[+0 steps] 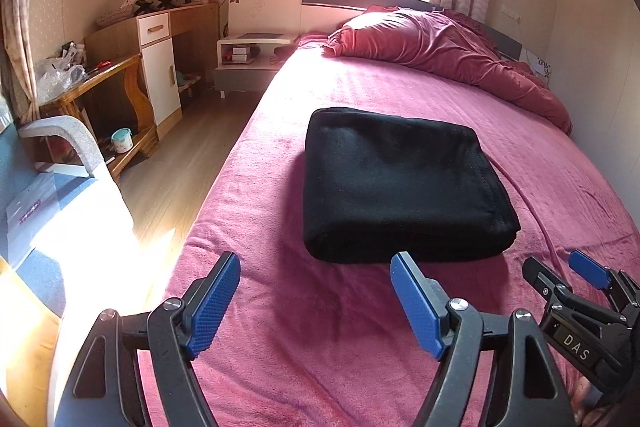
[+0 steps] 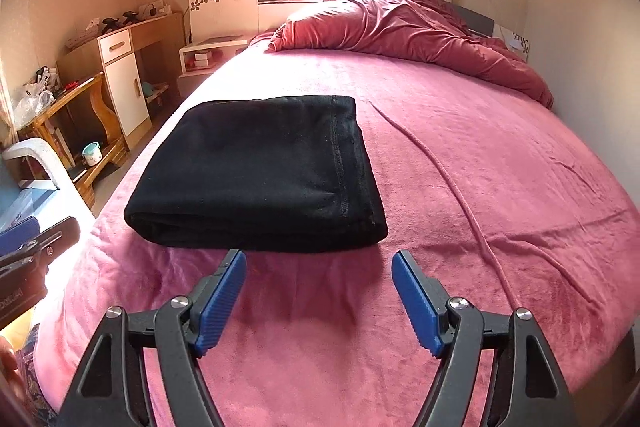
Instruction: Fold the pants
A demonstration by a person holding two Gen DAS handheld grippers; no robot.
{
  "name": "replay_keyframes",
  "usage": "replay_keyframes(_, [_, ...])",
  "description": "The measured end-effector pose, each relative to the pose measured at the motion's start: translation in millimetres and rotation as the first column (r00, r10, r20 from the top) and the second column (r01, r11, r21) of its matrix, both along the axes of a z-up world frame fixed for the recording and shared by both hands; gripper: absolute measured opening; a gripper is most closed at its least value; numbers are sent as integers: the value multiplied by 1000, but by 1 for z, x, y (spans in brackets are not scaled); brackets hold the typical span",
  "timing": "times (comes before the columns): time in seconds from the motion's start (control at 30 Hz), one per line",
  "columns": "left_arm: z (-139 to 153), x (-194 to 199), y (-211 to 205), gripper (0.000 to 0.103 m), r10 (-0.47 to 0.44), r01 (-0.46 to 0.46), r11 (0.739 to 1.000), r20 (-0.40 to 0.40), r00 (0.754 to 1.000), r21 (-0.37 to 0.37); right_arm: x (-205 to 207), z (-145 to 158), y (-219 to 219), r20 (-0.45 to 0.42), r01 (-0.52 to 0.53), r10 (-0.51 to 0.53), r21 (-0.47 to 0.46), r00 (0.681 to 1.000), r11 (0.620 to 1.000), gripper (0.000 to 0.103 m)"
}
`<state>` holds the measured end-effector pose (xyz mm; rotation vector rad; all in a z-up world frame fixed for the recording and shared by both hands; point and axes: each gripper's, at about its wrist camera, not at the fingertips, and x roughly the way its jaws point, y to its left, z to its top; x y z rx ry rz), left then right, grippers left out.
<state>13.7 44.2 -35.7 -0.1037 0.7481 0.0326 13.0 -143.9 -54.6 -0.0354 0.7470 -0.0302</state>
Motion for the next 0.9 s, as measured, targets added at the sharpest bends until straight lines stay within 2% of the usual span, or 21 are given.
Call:
replay_keyframes(0.3, [3,-8,-9,79,-5,4,999,24,1000,35,-7,0,-6,12,27,-27,4,1000,1000,76])
replay_keyframes(0.9, [5,-11,-12,79,-10,9,1000,30,999,23,-8,0,-2,12,26,-26,-5,1000,1000,76])
